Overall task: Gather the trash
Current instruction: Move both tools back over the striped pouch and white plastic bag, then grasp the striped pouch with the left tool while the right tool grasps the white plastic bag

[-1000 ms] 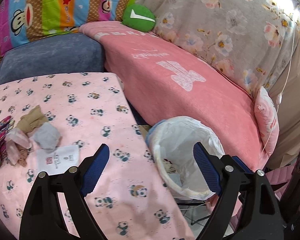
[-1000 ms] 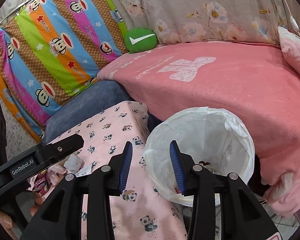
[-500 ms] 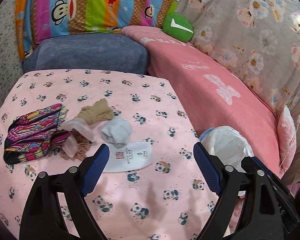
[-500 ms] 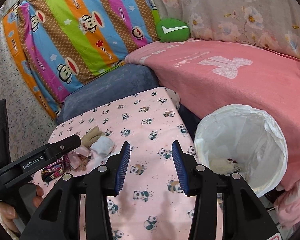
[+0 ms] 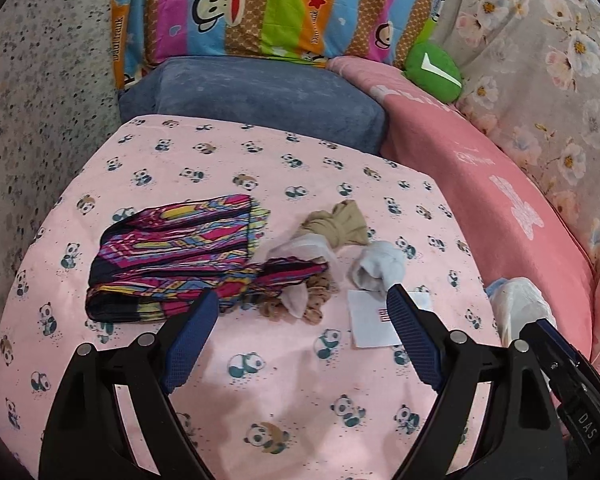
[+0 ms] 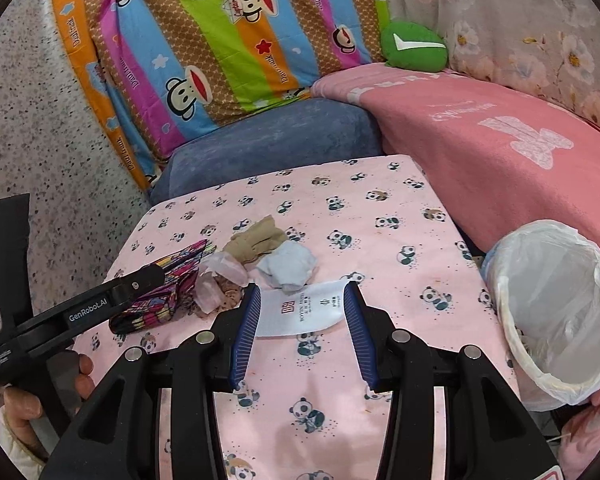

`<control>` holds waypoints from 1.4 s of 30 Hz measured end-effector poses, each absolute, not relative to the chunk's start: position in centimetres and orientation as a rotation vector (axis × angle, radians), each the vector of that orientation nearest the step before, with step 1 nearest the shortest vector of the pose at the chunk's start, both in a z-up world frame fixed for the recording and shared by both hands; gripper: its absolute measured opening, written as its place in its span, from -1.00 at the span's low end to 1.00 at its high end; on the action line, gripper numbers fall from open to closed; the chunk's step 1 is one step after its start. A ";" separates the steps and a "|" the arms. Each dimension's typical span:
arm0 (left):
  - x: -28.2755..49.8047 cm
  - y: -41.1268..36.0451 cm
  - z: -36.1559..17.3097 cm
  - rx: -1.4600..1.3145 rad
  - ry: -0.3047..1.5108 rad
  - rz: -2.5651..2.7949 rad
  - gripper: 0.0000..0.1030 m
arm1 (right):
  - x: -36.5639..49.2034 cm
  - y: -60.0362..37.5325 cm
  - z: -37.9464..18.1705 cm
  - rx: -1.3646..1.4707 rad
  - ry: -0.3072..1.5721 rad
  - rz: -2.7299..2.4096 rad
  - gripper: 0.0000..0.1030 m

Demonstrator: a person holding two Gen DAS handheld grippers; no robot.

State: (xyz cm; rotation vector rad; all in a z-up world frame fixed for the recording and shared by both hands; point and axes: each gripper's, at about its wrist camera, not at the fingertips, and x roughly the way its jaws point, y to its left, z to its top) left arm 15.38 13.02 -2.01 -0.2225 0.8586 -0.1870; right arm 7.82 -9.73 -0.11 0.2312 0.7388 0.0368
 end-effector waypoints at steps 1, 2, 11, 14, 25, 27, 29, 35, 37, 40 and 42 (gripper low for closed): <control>15.5 13.7 -2.3 -0.226 0.861 -0.173 0.59 | 8.1 -9.2 -0.2 0.227 0.744 0.045 -0.17; 15.7 14.6 -2.6 -0.231 0.863 -0.158 0.59 | 8.3 -8.7 -0.4 0.223 0.749 0.051 -0.17; 17.7 22.7 -5.8 -0.316 0.911 -0.002 0.59 | 11.6 -4.5 -1.8 0.199 0.792 0.108 -0.17; 18.5 24.7 -7.0 -0.346 0.933 0.028 0.59 | 13.0 -3.2 -2.4 0.202 0.807 0.126 -0.17; 21.8 25.4 -11.5 -0.388 1.038 -0.003 0.17 | 18.0 0.7 -4.7 0.230 0.864 0.154 -0.17; 21.9 24.9 -11.7 -0.373 1.041 -0.023 -0.27 | 18.0 0.9 -5.3 0.229 0.878 0.153 -0.17; 22.0 24.8 -11.5 -0.385 1.042 -0.050 -0.73 | 17.8 0.9 -6.0 0.226 0.892 0.148 -0.17; 21.9 24.4 -7.9 -0.409 0.950 -0.087 -0.90 | 16.9 -0.1 -7.4 0.246 0.920 0.134 -0.17; 22.1 24.0 -6.2 -0.399 0.914 -0.099 -0.91 | 16.8 -0.2 -7.8 0.246 0.929 0.134 -0.17; 22.5 23.6 -4.2 -0.388 0.872 -0.110 -0.91 | 16.7 -0.2 -8.6 0.242 0.944 0.139 -0.17; 22.8 23.4 -3.1 -0.374 0.849 -0.105 -0.91 | 16.7 -0.1 -8.9 0.239 0.949 0.145 -0.17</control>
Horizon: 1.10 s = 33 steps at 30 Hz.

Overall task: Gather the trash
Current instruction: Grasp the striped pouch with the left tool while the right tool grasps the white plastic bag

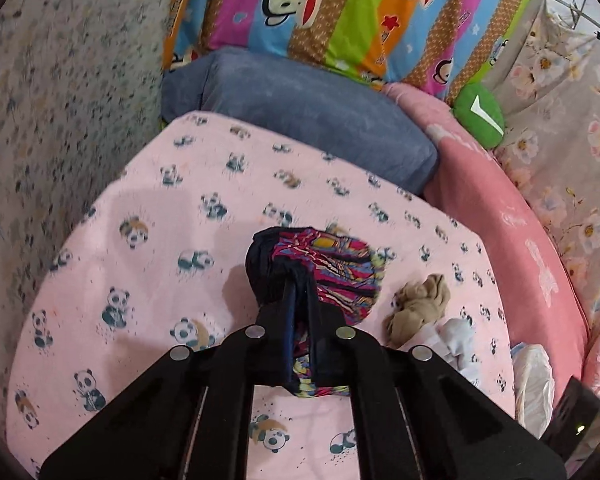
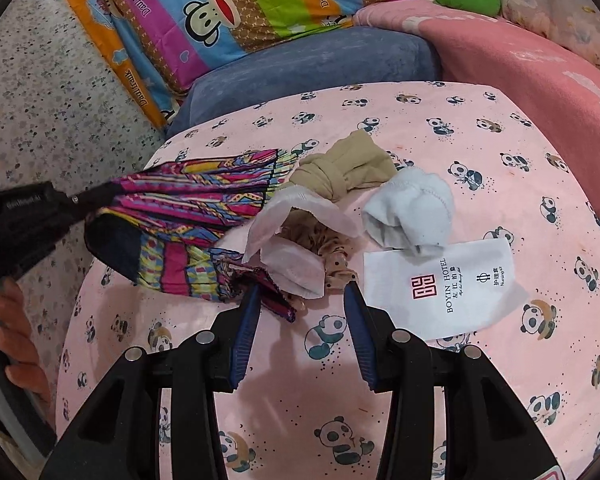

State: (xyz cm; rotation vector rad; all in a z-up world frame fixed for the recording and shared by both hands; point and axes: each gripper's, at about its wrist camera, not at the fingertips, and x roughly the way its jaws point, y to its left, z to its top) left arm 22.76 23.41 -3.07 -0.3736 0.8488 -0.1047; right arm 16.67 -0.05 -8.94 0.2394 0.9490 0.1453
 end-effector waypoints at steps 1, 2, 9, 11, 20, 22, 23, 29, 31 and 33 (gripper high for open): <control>22.8 23.3 -2.4 -0.362 0.832 -0.099 -0.91 | 16.7 0.1 -9.1 0.236 0.952 0.150 -0.17; 22.8 23.3 -1.7 -0.351 0.815 -0.097 -0.91 | 16.7 0.2 -9.2 0.231 0.954 0.151 -0.17; 22.8 23.5 1.0 -0.329 0.755 -0.102 -0.91 | 16.9 0.8 -9.8 0.229 0.957 0.167 -0.17; 22.9 23.3 1.0 -0.325 0.757 -0.111 -0.91 | 17.1 0.8 -9.6 0.235 0.949 0.168 -0.17; 22.7 21.6 0.4 -0.300 0.779 -0.140 -0.91 | 19.5 2.3 -8.2 0.236 0.904 0.198 -0.17; 22.6 21.2 0.4 -0.294 0.783 -0.146 -0.91 | 20.0 2.7 -8.4 0.223 0.910 0.203 -0.35; 22.5 20.9 0.5 -0.293 0.784 -0.153 -0.91 | 20.3 2.9 -8.6 0.219 0.920 0.207 -0.65; 21.6 18.8 1.9 -0.259 0.769 -0.193 -0.91 | 19.1 2.1 -7.1 0.232 0.891 0.225 -0.87; 21.2 17.8 2.6 -0.247 0.760 -0.209 -0.91 | 18.3 1.3 -5.6 0.247 0.857 0.228 -0.87; 20.7 16.5 3.7 -0.237 0.748 -0.240 -0.91 | 17.5 0.4 -4.2 0.261 0.826 0.228 -0.87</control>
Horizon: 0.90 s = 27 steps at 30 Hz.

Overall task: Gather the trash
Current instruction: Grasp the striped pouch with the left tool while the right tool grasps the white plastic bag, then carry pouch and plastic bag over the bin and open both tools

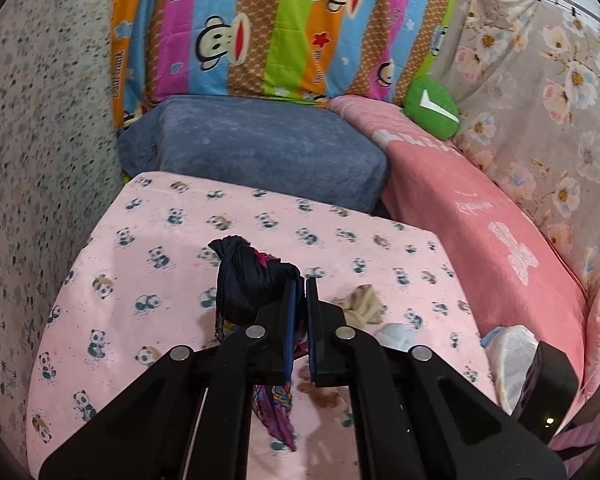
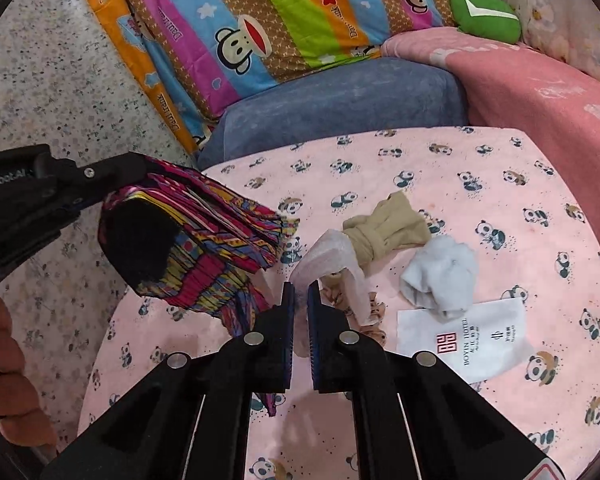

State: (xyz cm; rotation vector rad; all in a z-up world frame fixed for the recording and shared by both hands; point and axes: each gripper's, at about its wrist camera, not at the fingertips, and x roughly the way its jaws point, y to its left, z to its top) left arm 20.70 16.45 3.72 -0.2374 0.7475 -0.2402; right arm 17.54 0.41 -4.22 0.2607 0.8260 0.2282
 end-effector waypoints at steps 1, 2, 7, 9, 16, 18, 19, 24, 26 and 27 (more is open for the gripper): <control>20.5 15.8 4.3 -0.233 0.742 -0.257 -0.91 | 17.0 -0.2 -3.3 0.269 0.805 0.227 -0.87; 20.2 15.1 4.8 -0.229 0.738 -0.273 -0.91 | 16.5 -0.7 -2.6 0.273 0.789 0.224 -0.87; 18.7 10.5 7.7 -0.210 0.713 -0.375 -0.91 | 14.1 -4.7 0.9 0.295 0.709 0.173 -0.87; 18.0 8.4 8.8 -0.199 0.706 -0.418 -0.91 | 13.2 -6.5 1.9 0.307 0.685 0.142 -0.87; 15.5 0.3 11.4 -0.122 0.680 -0.551 -0.91 | 9.2 -14.9 4.5 0.367 0.593 0.003 -0.87; 14.8 -2.3 11.8 -0.100 0.677 -0.590 -0.91 | 8.0 -17.5 4.9 0.387 0.575 -0.041 -0.87; 14.4 -3.4 11.9 -0.091 0.678 -0.608 -0.91 | 7.2 -19.0 5.0 0.401 0.565 -0.066 -0.87; 12.4 -10.2 12.1 -0.027 0.675 -0.710 -0.91 | 4.1 -25.0 5.0 0.452 0.533 -0.167 -0.87; 11.7 -12.9 12.0 -0.001 0.675 -0.749 -0.91 | 2.8 -27.4 4.7 0.474 0.521 -0.206 -0.87; 11.3 -14.1 11.9 0.012 0.674 -0.767 -0.91 | 2.3 -28.4 4.6 0.483 0.518 -0.224 -0.87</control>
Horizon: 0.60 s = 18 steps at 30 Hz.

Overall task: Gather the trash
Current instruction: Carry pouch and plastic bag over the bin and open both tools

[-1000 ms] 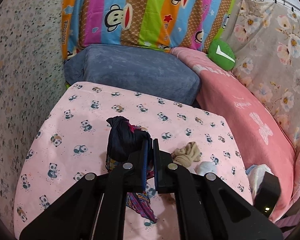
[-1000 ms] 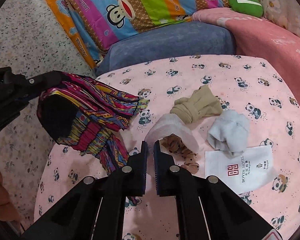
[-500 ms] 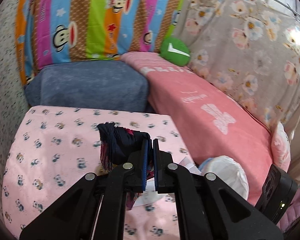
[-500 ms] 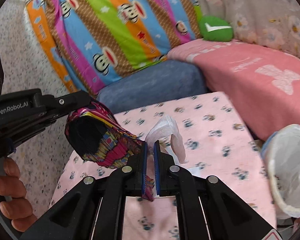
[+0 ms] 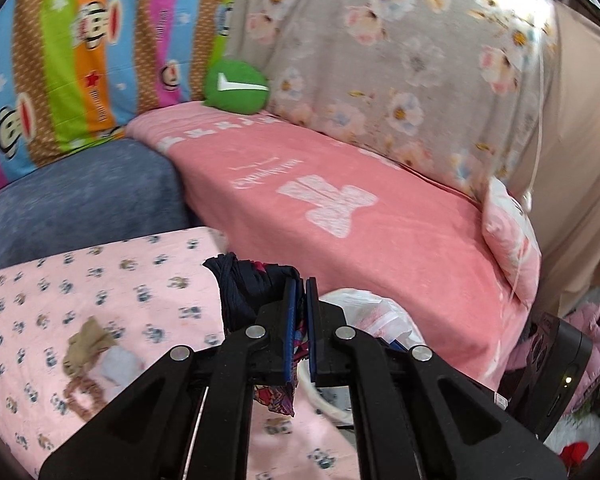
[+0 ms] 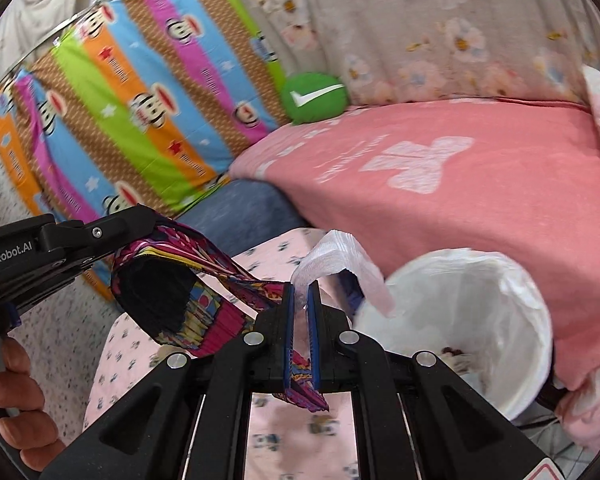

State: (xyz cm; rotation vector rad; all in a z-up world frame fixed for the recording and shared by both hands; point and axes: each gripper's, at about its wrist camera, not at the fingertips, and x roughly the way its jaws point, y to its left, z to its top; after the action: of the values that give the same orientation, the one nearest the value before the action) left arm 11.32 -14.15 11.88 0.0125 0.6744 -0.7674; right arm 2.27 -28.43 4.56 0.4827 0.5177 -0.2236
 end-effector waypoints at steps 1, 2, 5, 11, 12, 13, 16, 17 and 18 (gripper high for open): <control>10.9 -15.3 11.8 0.023 0.673 -0.784 -0.91 | 1.7 -29.5 4.3 0.493 0.515 -0.243 -0.87; 10.5 -16.5 11.7 0.034 0.672 -0.802 -0.91 | 1.1 -30.6 4.1 0.505 0.512 -0.262 -0.87; 9.4 -19.6 11.5 0.050 0.665 -0.860 -0.91 | -0.4 -33.2 3.3 0.531 0.506 -0.313 -0.87; 8.0 -24.5 10.6 0.081 0.670 -0.944 -0.90 | -2.6 -37.2 1.8 0.576 0.507 -0.390 -0.88; 7.9 -25.1 10.2 0.088 0.671 -0.952 -0.90 | -2.8 -37.7 1.5 0.582 0.509 -0.399 -0.87; 7.7 -25.7 9.9 0.097 0.671 -0.952 -0.89 | -2.9 -38.1 1.2 0.587 0.511 -0.408 -0.87; 7.9 -26.2 8.3 0.111 0.677 -0.932 -0.83 | -2.8 -38.9 0.4 0.593 0.527 -0.421 -0.87; 8.2 -26.1 7.6 0.118 0.684 -0.910 -0.56 | -2.8 -39.0 0.1 0.594 0.535 -0.421 -0.87; 8.5 -25.9 6.8 0.122 0.699 -0.886 -0.16 | -2.6 -39.0 -0.3 0.596 0.544 -0.419 -0.87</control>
State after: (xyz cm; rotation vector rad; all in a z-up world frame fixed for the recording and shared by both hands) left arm 8.51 -25.91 6.81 0.1217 0.6993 -0.8863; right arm -2.62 -38.98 -0.27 0.5961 0.5436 -0.4192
